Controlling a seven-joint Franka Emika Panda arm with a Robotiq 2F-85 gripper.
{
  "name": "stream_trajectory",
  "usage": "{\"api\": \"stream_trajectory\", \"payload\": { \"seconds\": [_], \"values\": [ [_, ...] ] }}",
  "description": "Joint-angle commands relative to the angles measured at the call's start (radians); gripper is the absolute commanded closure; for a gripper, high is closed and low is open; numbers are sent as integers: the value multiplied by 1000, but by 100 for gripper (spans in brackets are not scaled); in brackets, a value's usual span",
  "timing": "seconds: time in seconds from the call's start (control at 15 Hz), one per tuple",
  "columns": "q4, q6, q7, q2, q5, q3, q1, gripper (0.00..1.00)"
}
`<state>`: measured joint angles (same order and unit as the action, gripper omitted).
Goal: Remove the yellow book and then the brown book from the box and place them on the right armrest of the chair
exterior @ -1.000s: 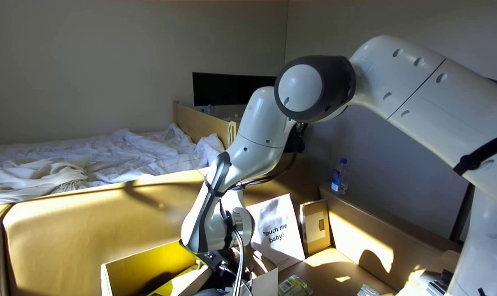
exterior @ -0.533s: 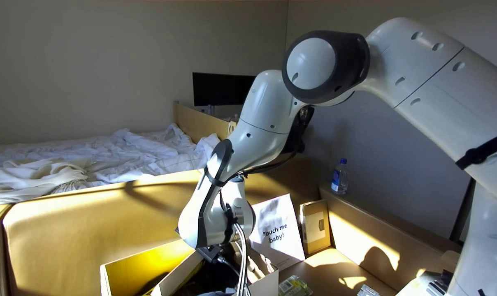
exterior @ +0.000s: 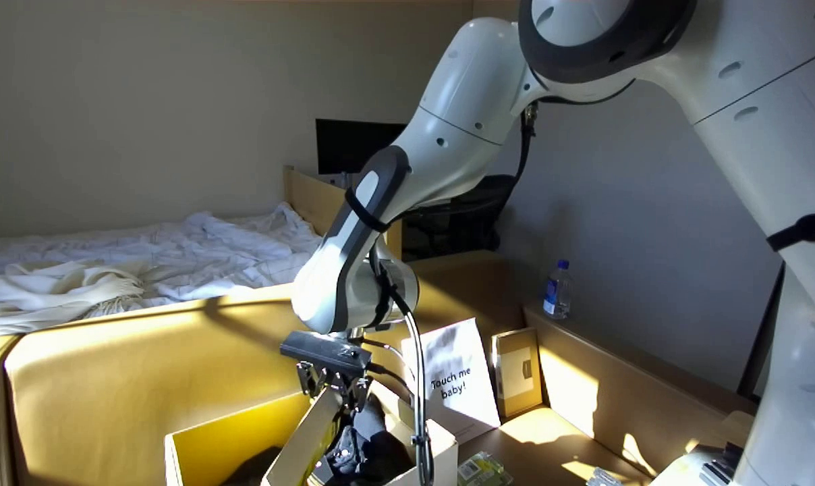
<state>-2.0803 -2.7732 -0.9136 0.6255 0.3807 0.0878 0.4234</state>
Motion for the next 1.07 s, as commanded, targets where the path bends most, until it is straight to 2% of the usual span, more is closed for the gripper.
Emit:
{"api": "stream_trajectory", "payload": {
  "seconds": [0.0,0.13,0.2,0.4,0.47,0.8,1.0],
  "values": [
    [-4,280,-114,-150,-152,-85,18,88],
    [60,408,-129,-181,-206,-85,-25,88],
    [77,426,-113,-198,-209,-80,-53,88],
    [89,385,-53,-245,-176,-64,-132,88],
    [101,422,-35,-259,-185,-68,-157,88],
    [159,854,-32,-340,-272,-141,-280,88],
    [119,938,-35,-427,-318,-176,-334,88]
  ]
}}
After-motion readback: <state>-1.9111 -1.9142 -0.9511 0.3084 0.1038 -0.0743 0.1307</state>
